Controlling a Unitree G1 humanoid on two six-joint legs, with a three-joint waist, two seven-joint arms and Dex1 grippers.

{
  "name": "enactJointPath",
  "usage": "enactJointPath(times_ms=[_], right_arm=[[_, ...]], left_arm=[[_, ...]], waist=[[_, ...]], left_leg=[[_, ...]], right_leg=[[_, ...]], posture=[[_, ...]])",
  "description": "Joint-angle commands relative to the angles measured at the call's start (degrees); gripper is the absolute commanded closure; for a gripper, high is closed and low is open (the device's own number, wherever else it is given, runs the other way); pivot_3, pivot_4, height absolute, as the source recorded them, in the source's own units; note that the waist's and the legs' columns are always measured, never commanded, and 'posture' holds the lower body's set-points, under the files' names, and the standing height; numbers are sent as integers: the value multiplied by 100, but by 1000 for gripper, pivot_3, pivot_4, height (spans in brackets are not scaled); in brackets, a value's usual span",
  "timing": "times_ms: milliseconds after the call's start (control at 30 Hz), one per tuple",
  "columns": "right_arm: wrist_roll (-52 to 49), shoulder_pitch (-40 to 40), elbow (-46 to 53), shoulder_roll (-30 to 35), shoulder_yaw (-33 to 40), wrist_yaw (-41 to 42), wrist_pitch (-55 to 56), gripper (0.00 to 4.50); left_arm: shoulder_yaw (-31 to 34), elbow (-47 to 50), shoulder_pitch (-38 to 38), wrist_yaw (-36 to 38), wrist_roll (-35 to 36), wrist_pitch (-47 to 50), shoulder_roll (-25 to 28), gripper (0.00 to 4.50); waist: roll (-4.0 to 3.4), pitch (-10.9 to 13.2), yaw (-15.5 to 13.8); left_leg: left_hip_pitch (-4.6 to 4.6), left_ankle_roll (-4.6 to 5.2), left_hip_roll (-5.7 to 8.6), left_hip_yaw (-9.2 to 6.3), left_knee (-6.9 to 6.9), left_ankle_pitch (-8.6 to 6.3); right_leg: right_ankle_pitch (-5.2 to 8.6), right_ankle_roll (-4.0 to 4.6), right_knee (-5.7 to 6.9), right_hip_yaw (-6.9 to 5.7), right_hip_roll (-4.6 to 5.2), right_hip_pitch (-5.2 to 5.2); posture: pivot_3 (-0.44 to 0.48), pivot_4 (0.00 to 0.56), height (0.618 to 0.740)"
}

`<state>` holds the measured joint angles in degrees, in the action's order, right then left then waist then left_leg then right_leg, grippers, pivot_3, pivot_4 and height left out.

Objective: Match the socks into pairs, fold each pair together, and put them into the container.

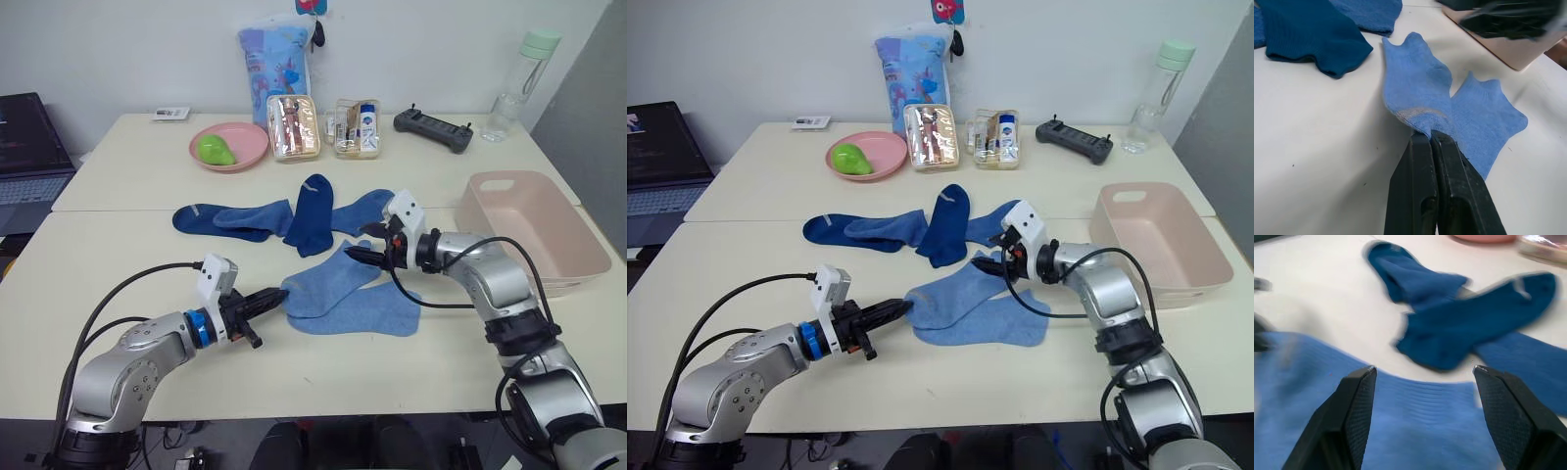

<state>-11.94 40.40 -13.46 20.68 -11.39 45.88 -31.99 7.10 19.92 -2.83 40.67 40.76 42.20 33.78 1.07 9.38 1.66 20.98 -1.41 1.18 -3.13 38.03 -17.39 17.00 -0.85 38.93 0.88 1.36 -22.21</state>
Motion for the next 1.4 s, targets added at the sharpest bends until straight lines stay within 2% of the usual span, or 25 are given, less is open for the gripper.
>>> enactJointPath(times_ms=[33, 233, 300, 367, 600, 833, 933, 1133, 1267, 1400], right_arm=[[123, 371, -727, -222, 48, -80, 282, 1102], [409, 722, -1563, -319, -32, 68, 619, 1102], [415, 737, -1599, -337, 8, 119, 653, 1471], [424, 732, -1619, -348, 28, 136, 683, 1979], [403, 592, -1475, -313, 64, 146, 633, 4474], [171, 338, -841, -145, 375, 99, 272, 4474], [-225, 45, 165, 20, 803, -39, -525, 4474], [-871, -739, 2104, 339, 1405, -487, -1917, 4474], [-1303, -1428, 3295, 357, 1961, -943, -2676, 4474], [-1598, -2017, 4080, 242, 2262, -1346, -3059, 4474]], left_arm=[[82, 184, -13, 39, 81, -35, 10, 4500], [142, 244, 77, -20, 59, -71, -6, 4500], [157, 257, 106, -54, 46, -93, -23, 4500], [140, 261, 128, -65, 16, -120, -28, 4500], [107, 227, 117, -61, 3, -151, -27, 4500], [159, 78, -100, -8, 20, -140, 27, 4500], [405, 131, -344, -10, 383, 105, 69, 4500], [345, 92, -591, 350, 525, 334, 460, 4500], [235, -267, -853, 458, 396, 304, 475, 4500], [26, -472, -1032, 661, 280, 327, 549, 4500]], waist=[[0, 0, 2], [-1, 1, 5], [-1, 1, 6], [-2, 1, 6], [-2, 1, 5], [-2, 1, 2], [-3, 2, -2], [-4, 2, -12], [-5, 3, -16], [-5, 3, -3]], left_leg=[[0, 0, 0, 1, 0, 0], [3, 0, 0, 2, 0, 0], [3, 0, 0, 1, 0, 0], [3, 0, 0, 0, 0, 0], [3, 0, 0, 0, 0, 0], [4, 0, 0, 0, 0, 0], [7, 0, 0, -2, 0, 0], [13, 0, -1, -8, 0, 0], [16, 0, -1, -9, -2, 0], [15, 0, 0, -7, -1, 0]], right_leg=[[0, 0, -1, 1, 0, 0], [0, 0, -3, 2, 0, -4], [0, 0, -3, 2, 0, -4], [0, 0, -2, 1, 0, -4], [0, 0, 0, 1, 0, -4], [0, 0, 0, 1, 0, -4], [0, 0, -1, -1, 0, -5], [0, 0, -4, -3, 0, -7], [0, 0, -6, -5, 0, -8], [1, -1, -4, -3, 0, -7]], posture=[[0, 150, 740], [0, 150, 740], [0, 150, 740], [0, 150, 740], [0, 150, 740], [0, 150, 740], [0, 150, 740], [0, 150, 740], [0, 150, 740], [0, 150, 740]])
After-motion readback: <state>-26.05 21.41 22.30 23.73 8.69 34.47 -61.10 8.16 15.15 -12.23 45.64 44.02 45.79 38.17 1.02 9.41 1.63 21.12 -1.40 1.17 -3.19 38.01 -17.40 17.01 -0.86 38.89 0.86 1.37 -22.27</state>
